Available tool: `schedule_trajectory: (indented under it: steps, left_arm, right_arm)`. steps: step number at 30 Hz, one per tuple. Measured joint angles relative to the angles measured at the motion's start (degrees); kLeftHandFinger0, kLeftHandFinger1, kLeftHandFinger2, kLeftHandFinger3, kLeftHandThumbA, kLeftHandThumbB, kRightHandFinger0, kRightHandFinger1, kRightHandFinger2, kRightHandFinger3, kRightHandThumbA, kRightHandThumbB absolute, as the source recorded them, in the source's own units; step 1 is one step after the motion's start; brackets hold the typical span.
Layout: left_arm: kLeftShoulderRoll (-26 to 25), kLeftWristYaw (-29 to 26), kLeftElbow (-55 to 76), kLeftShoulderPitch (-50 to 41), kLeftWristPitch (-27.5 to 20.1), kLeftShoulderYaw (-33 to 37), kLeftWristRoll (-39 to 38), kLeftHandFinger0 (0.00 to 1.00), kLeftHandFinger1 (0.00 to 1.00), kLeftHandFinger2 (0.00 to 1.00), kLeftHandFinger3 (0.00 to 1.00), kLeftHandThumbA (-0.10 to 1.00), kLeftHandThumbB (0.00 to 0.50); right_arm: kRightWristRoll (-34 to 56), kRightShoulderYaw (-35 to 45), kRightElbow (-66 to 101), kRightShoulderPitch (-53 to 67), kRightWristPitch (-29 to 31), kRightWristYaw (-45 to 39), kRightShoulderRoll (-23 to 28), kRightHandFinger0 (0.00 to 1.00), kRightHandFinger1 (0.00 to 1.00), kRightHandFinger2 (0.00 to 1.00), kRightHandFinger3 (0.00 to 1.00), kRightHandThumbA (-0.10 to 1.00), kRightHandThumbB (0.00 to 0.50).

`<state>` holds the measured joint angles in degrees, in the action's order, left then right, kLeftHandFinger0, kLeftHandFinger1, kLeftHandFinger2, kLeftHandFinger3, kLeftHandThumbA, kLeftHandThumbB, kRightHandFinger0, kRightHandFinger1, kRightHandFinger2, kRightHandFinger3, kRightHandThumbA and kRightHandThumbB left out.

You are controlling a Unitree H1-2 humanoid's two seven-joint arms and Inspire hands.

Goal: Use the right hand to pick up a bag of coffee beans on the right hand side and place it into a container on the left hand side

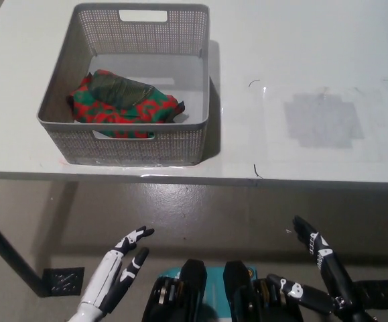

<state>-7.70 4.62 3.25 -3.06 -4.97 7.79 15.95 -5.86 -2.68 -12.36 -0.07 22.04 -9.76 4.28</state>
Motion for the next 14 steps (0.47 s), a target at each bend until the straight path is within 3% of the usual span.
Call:
schedule_trajectory:
  steps: [14]
  left_arm:
    - [0.4,0.0,-0.1,0.3,0.1,-0.3,0.0,1.0,1.0,1.0,1.0,1.0,0.27]
  right_arm:
    - [-0.1,-0.4,0.3,-0.7,0.0,0.0,0.7,1.0,1.0,1.0,1.0,0.89,0.236]
